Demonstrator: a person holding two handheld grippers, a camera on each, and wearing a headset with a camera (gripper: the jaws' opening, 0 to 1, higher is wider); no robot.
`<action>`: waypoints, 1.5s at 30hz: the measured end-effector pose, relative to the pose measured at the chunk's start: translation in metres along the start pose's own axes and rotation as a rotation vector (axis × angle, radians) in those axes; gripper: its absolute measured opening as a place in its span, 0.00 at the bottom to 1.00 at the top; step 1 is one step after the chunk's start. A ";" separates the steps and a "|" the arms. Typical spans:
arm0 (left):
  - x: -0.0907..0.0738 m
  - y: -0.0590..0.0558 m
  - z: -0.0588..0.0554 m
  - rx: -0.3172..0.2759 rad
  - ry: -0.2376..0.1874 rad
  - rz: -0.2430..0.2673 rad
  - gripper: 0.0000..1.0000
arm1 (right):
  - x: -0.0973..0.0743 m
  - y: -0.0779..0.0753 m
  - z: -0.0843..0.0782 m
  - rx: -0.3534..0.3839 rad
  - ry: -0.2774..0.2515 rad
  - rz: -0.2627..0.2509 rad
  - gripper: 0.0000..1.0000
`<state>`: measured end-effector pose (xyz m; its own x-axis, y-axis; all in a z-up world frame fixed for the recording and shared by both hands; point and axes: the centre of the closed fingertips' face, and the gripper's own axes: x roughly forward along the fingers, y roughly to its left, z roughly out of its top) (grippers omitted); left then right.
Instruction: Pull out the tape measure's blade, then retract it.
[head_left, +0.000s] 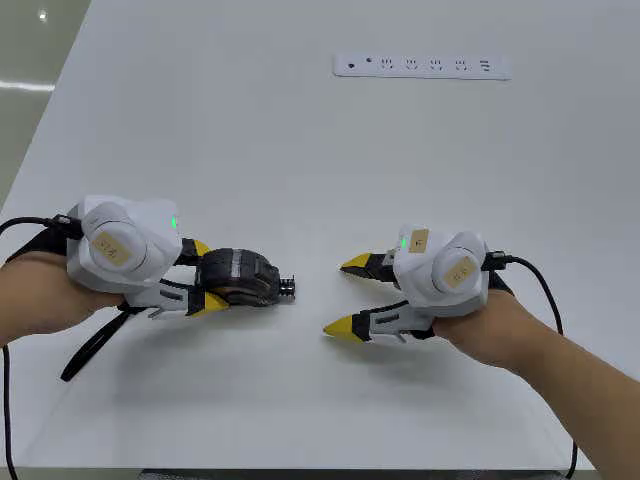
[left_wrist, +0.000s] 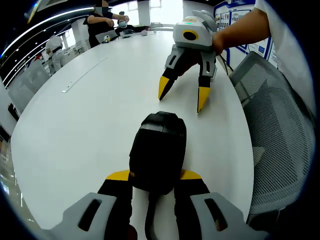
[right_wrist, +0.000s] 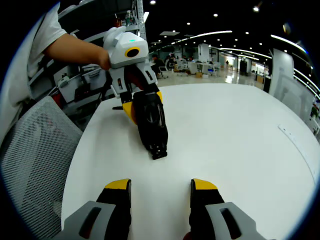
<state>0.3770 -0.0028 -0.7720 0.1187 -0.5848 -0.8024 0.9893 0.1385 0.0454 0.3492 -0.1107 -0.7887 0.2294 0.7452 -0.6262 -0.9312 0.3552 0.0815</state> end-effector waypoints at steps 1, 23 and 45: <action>0.000 0.000 0.000 0.000 -0.001 0.000 0.27 | 0.002 -0.001 0.001 0.002 -0.002 0.000 0.44; 0.001 -0.001 0.001 -0.009 0.001 -0.004 0.27 | 0.026 -0.004 0.023 -0.043 -0.045 0.023 0.28; 0.001 0.000 0.000 -0.008 0.000 -0.005 0.27 | 0.043 0.000 0.031 -0.127 -0.057 0.062 0.14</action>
<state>0.3775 -0.0036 -0.7727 0.1135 -0.5856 -0.8026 0.9892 0.1419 0.0363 0.3677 -0.0614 -0.7913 0.1829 0.7955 -0.5776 -0.9716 0.2360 0.0173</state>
